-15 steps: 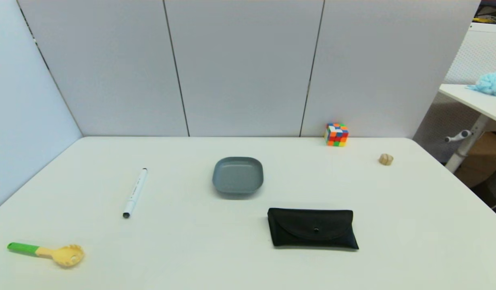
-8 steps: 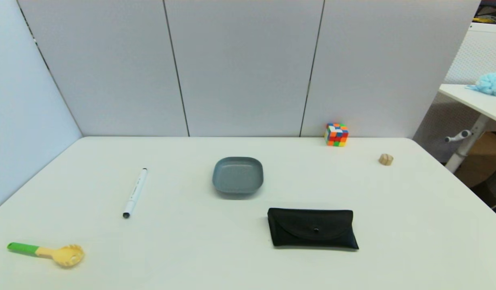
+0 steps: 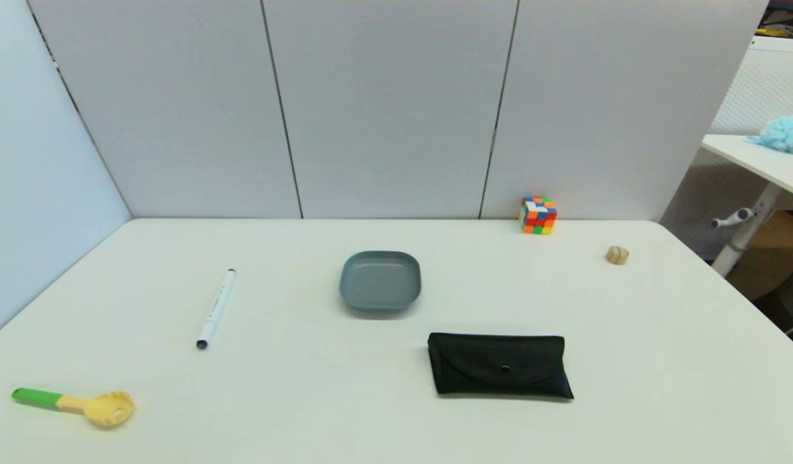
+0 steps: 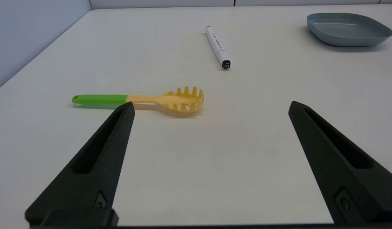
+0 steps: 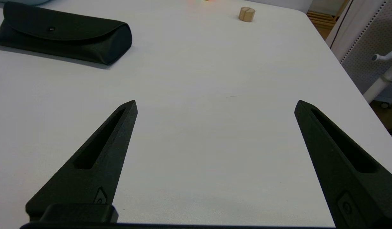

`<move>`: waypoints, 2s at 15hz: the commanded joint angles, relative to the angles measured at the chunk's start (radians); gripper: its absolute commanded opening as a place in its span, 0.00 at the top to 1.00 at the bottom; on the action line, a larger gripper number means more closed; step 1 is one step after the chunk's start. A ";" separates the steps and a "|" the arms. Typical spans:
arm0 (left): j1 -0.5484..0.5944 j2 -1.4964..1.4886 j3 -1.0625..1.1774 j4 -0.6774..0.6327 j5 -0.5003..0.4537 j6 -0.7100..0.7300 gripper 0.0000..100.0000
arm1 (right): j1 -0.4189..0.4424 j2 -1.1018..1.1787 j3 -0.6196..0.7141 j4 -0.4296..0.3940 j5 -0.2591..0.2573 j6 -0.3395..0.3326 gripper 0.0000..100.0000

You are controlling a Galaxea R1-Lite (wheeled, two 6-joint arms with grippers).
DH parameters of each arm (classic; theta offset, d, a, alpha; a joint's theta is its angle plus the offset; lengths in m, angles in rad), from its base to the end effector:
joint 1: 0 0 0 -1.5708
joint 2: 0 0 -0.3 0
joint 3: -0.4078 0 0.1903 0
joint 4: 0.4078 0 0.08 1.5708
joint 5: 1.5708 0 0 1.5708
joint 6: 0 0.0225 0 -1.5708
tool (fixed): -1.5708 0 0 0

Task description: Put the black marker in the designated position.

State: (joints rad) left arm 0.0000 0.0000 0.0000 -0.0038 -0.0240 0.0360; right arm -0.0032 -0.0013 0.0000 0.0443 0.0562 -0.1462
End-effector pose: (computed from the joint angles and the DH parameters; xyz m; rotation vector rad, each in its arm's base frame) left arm -0.0228 -0.0005 0.0759 0.0360 -0.0042 -0.0239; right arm -0.0230 0.0013 0.0709 -0.1449 0.0390 0.0560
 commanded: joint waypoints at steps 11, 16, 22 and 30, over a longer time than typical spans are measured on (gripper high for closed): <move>-0.014 0.992 -0.664 0.145 -0.002 0.088 0.00 | 0.000 0.001 0.000 0.000 0.001 -0.001 0.00; -0.057 1.345 -0.914 0.139 -0.051 0.144 0.00 | 0.000 0.001 0.000 0.000 0.001 -0.001 0.00; -0.115 1.578 -0.997 0.145 -0.050 0.130 0.00 | 0.000 0.001 0.000 0.000 0.001 -0.001 0.00; -0.114 1.730 -1.026 0.145 0.019 0.133 0.00 | 0.000 0.001 0.000 0.000 0.001 -0.001 0.00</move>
State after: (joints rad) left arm -0.1134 1.6794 -1.0149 0.1404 -0.0089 0.1691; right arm -0.0032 -0.0013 0.0000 0.0443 0.0557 -0.1462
